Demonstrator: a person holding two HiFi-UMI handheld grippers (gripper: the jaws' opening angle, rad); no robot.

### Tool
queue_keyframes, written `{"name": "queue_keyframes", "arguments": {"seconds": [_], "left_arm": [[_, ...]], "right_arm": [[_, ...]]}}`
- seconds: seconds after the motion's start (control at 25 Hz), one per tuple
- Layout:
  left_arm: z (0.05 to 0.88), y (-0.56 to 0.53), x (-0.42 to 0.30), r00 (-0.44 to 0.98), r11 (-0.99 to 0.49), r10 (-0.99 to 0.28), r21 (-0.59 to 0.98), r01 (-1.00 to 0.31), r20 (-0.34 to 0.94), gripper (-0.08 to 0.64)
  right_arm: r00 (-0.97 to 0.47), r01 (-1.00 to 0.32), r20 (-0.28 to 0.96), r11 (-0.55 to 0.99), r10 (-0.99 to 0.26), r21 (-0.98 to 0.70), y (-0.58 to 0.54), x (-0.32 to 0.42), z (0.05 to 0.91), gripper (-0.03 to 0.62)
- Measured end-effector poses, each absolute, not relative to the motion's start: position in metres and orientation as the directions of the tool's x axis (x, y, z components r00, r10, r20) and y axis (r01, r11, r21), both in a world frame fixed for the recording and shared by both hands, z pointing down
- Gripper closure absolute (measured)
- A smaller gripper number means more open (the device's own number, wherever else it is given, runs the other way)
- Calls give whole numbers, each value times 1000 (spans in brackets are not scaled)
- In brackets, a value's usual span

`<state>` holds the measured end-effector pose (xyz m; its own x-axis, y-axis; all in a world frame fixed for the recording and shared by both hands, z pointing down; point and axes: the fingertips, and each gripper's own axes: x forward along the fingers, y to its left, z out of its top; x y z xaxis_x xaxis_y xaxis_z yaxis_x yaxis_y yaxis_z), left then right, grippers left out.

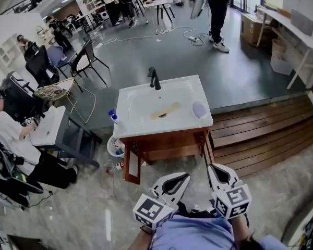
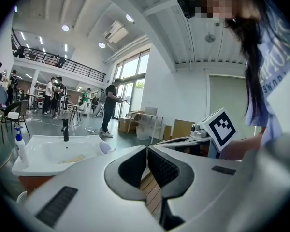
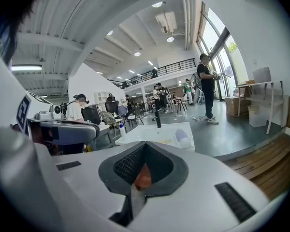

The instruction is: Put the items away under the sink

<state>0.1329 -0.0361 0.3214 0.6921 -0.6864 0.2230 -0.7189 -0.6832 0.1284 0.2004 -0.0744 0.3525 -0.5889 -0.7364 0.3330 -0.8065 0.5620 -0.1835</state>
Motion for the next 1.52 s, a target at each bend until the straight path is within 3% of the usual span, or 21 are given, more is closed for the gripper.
{"name": "queue_keyframes", "arguments": {"seconds": [0.4, 1.52], "left_arm": [[336, -72, 133, 681, -670, -688, 140, -729, 251, 543], [365, -284, 107, 767, -748, -591, 187, -637, 250, 543]], "right_arm": [[-592, -804, 357, 560, -723, -200, -99, 204, 369, 583], [-496, -860, 484, 486, -721, -156, -304, 182, 417, 581]]}}
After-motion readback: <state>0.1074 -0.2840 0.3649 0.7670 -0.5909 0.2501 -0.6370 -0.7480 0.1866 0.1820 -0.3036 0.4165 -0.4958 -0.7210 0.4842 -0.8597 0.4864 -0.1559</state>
